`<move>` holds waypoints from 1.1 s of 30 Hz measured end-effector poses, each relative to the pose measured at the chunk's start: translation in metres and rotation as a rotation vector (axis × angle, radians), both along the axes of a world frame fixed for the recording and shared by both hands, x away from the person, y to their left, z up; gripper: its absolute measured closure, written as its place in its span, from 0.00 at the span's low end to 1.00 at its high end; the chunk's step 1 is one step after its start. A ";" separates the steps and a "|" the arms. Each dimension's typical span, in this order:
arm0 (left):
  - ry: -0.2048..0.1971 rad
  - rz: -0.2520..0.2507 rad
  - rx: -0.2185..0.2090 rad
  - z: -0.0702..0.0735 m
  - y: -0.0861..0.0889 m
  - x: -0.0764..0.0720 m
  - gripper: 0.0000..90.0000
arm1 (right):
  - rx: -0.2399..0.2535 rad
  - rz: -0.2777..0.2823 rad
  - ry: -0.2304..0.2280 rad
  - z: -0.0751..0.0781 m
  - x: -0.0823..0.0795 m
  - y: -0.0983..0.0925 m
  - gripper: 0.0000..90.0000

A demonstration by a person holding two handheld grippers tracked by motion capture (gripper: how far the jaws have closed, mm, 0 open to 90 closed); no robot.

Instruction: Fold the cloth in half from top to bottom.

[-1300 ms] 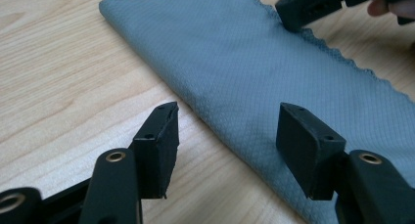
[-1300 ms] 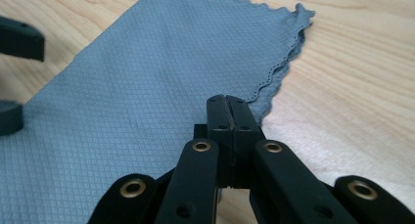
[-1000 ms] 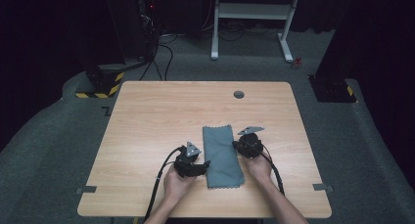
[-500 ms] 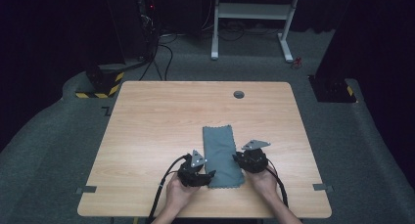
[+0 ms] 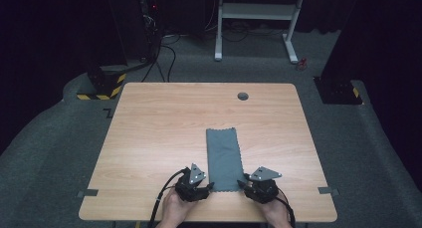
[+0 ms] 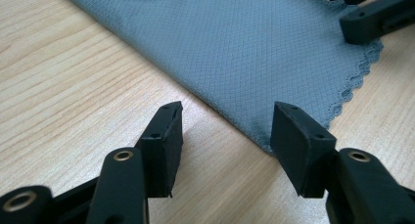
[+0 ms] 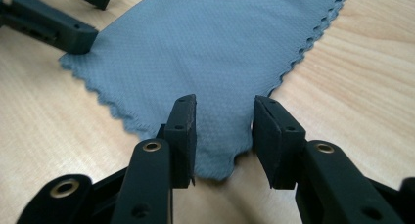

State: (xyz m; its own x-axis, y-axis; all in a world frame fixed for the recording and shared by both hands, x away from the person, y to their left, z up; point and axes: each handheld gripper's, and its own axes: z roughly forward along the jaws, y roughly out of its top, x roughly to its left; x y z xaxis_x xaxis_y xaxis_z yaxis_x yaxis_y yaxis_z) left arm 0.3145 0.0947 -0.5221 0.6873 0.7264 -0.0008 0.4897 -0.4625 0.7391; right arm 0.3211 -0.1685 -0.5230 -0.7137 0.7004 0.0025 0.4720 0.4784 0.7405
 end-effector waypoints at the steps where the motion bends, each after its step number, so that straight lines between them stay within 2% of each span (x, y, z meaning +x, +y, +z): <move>1: 0.003 -0.001 0.001 0.000 0.000 0.000 0.52 | 0.000 0.001 -0.002 0.000 -0.002 0.000 0.69; 5: -0.001 -0.001 -0.003 0.000 0.001 -0.001 0.53 | 0.001 0.005 0.001 0.000 -0.005 -0.002 0.68; 8: -0.003 0.000 -0.001 0.000 0.002 -0.002 0.53 | 0.001 0.017 0.005 0.000 -0.002 -0.003 0.66; 11: 0.024 -0.004 -0.004 0.002 0.005 0.000 0.51 | 0.009 0.011 0.020 0.003 0.003 -0.007 0.65; 14: 0.047 0.008 -0.019 0.004 0.008 0.007 0.49 | 0.037 -0.004 -0.014 0.010 0.012 -0.014 0.63; 15: 0.048 0.014 -0.025 0.005 0.008 0.011 0.49 | 0.047 -0.014 -0.018 0.011 0.016 -0.015 0.63; 17: 0.026 0.027 -0.028 0.007 0.007 0.021 0.49 | 0.064 -0.039 -0.026 0.014 0.026 -0.017 0.65; 21: -0.002 0.034 -0.025 0.014 0.001 0.046 0.49 | 0.073 -0.049 -0.037 0.017 0.055 -0.012 0.75; 23: -0.001 0.054 -0.015 0.016 -0.001 0.060 0.49 | 0.067 -0.036 -0.030 0.018 0.067 -0.007 0.75; 26: 0.013 0.109 -0.045 0.020 0.000 0.086 0.49 | 0.061 -0.011 -0.028 0.018 0.085 0.003 0.74; 27: 0.011 0.118 -0.040 0.021 0.000 0.091 0.48 | 0.042 -0.010 -0.021 0.018 0.092 0.007 0.75; 29: 0.005 0.132 -0.031 0.022 0.000 0.102 0.48 | 0.041 -0.007 -0.008 0.018 0.101 0.012 0.75; 33: 0.035 0.165 -0.002 0.018 -0.004 0.126 0.48 | 0.048 -0.023 0.042 0.017 0.120 0.023 0.75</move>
State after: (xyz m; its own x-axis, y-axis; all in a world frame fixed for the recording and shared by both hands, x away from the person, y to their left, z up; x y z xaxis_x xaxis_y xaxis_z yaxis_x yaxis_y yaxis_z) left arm 0.4407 0.0904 -0.5044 0.5582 0.8293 -0.0244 0.5842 -0.3721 0.7213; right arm 0.4414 -0.1455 -0.5061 -0.6963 0.7147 0.0660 0.5137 0.4320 0.7413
